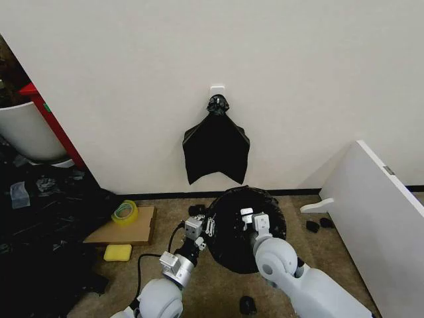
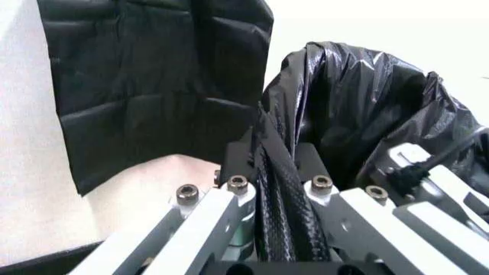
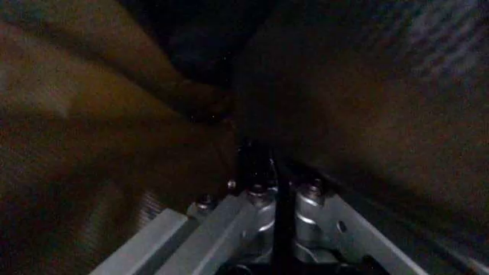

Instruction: Place the garbage bag over the trash bin.

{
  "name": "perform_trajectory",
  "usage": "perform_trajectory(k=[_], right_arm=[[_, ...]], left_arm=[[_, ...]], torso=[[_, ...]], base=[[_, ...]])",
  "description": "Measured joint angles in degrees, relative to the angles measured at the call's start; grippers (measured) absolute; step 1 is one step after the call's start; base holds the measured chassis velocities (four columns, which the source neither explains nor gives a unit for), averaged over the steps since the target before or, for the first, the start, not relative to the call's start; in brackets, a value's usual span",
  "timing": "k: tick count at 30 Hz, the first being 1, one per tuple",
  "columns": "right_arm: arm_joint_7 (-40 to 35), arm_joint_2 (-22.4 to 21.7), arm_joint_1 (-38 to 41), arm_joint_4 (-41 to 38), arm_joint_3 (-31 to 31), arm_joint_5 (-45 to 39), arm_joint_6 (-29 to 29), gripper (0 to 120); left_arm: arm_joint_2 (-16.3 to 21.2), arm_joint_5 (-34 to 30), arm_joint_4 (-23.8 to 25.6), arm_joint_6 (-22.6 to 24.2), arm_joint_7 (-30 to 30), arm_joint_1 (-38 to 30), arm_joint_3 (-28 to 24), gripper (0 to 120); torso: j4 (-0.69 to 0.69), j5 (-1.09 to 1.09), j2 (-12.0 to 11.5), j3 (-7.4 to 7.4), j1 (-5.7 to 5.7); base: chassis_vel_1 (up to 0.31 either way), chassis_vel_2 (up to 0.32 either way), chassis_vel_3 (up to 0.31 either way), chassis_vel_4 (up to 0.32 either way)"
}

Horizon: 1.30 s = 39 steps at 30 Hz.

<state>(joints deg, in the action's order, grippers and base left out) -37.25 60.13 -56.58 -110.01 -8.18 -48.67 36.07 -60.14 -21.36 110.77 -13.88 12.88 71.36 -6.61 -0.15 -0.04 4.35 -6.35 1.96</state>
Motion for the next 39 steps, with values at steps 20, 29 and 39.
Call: perform_trajectory(k=[20,29,39], right_arm=[[2.3,1.3,0.4,1.4,-1.3,3.5,0.7,0],[3.2,1.9,0.2,0.6,-2.6,4.1,1.1,0],[3.0,1.3,-0.2,3.1,-1.9,5.7,1.0,0]], left_arm=[[0.4,0.5,0.6,-1.1,-1.4,0.8,-0.6,4],[0.4,0.7,0.8,-1.2,-2.4,0.9,-1.3,4],[0.5,0.3,1.4,-1.5,-2.7,1.2,-1.1,4]], torso=[[0.00,0.00,0.0,0.00,0.00],[0.01,0.01,0.0,0.00,0.00],[-0.01,0.00,0.0,0.00,0.00]], base=[[0.000,0.000,0.000,0.000],[0.000,0.000,0.000,0.000],[0.000,0.000,0.000,0.000]])
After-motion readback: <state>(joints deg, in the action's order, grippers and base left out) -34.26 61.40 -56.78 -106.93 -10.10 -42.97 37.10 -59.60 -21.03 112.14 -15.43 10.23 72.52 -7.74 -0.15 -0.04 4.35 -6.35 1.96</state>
